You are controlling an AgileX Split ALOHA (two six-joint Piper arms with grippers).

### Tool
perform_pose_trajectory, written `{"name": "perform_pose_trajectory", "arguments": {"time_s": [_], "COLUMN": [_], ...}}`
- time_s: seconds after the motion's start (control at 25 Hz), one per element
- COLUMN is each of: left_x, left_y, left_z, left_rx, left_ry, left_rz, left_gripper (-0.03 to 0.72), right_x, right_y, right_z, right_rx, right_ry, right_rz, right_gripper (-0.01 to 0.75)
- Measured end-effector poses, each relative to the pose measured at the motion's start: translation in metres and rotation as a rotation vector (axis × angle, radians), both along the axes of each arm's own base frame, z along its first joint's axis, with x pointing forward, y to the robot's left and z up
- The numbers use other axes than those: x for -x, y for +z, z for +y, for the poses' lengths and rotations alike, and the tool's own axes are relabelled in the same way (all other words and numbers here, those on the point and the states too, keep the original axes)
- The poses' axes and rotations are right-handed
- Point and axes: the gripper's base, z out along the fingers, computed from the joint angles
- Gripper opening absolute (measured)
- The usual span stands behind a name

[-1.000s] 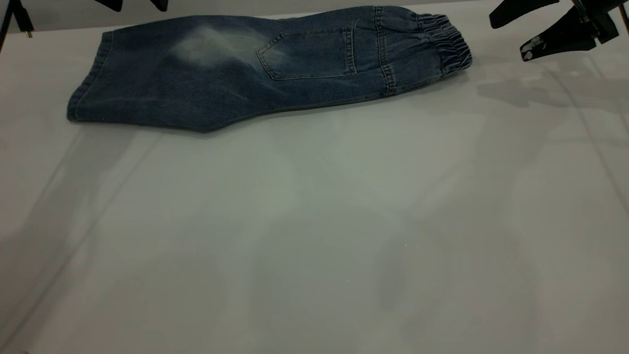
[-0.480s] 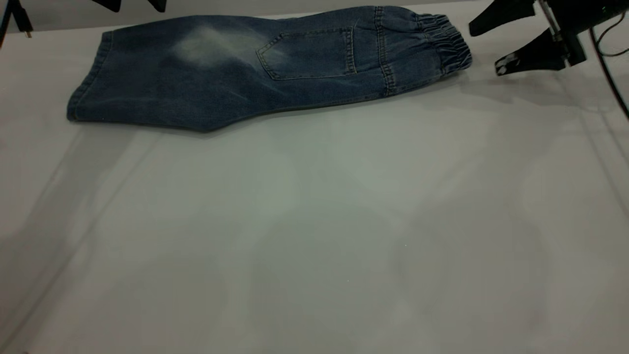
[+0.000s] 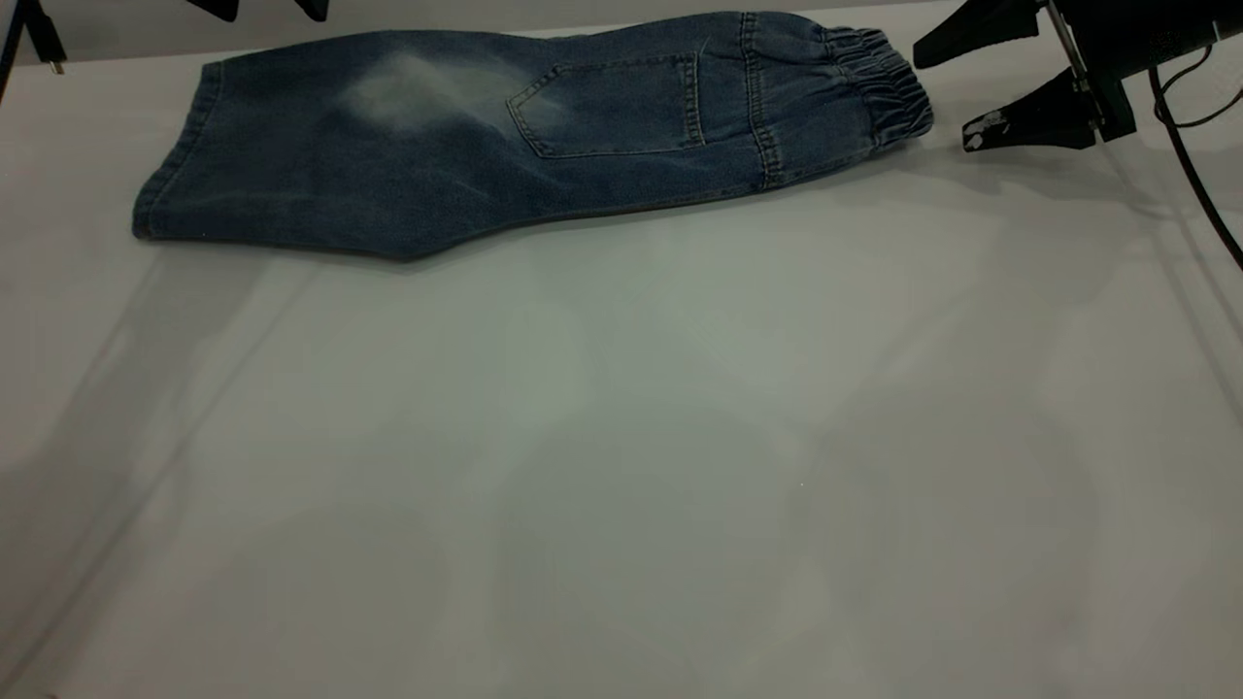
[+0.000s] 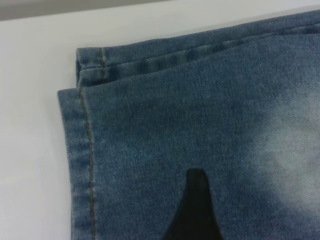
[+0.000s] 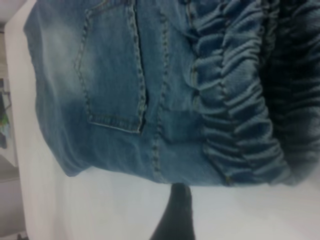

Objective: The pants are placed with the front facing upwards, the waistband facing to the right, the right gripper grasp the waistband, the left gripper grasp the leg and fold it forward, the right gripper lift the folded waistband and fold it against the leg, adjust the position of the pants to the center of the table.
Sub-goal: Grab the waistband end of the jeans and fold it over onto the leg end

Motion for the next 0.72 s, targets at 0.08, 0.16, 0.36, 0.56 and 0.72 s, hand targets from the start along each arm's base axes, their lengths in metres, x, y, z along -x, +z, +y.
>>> {"name": "perform_pose_trajectory", "arguments": {"time_s": [0.08, 0.16, 0.36, 0.56, 0.72], "left_x": [0.000, 0.000, 0.000, 0.000, 0.000], "left_y": [0.000, 0.000, 0.000, 0.000, 0.000], "left_z": [0.000, 0.000, 0.000, 0.000, 0.000], "left_rx": [0.000, 0.000, 0.000, 0.000, 0.000], "left_ry": [0.000, 0.000, 0.000, 0.000, 0.000], "left_rz": [0.000, 0.000, -0.001, 0.001, 0.001], "left_gripper": [0.538, 0.538, 0.538, 0.538, 0.538], "right_x": [-0.001, -0.001, -0.001, -0.001, -0.001], "right_y": [0.000, 0.000, -0.005, -0.011, -0.021], "right_z": [0.000, -0.001, 0.009, 0.013, 0.014], "right_rx": [-0.002, 0.003, 0.000, 0.000, -0.021], "right_ry": [-0.009, -0.014, -0.003, -0.008, -0.035], "right_rz": [-0.002, -0.004, -0.002, 0.007, 0.028], "right_gripper": [0.599, 0.598, 0.595, 0.595, 0.594]}}
